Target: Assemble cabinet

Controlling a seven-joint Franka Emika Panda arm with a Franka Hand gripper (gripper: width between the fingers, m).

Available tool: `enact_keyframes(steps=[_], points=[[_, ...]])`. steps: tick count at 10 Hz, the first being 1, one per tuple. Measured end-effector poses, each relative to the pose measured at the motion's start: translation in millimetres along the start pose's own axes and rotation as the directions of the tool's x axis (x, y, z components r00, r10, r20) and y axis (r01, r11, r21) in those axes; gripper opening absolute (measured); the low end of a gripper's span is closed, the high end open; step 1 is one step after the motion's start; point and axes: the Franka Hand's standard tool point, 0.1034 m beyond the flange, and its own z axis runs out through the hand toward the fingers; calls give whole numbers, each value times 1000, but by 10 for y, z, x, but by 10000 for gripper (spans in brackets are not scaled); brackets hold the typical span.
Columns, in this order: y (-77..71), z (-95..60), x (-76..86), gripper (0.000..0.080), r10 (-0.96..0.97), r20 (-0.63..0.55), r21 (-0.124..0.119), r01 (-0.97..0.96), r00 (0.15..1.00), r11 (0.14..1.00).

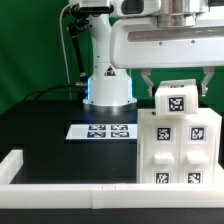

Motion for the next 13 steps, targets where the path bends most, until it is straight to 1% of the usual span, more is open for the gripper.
enact_keyframes(steps=[4, 11, 13], points=[[1, -9, 28, 558, -11, -24, 6, 12, 1000, 1000], [1, -7, 28, 558, 1, -24, 6, -1, 1000, 1000], [-7, -2, 24, 558, 123, -30, 13, -123, 992, 992]])
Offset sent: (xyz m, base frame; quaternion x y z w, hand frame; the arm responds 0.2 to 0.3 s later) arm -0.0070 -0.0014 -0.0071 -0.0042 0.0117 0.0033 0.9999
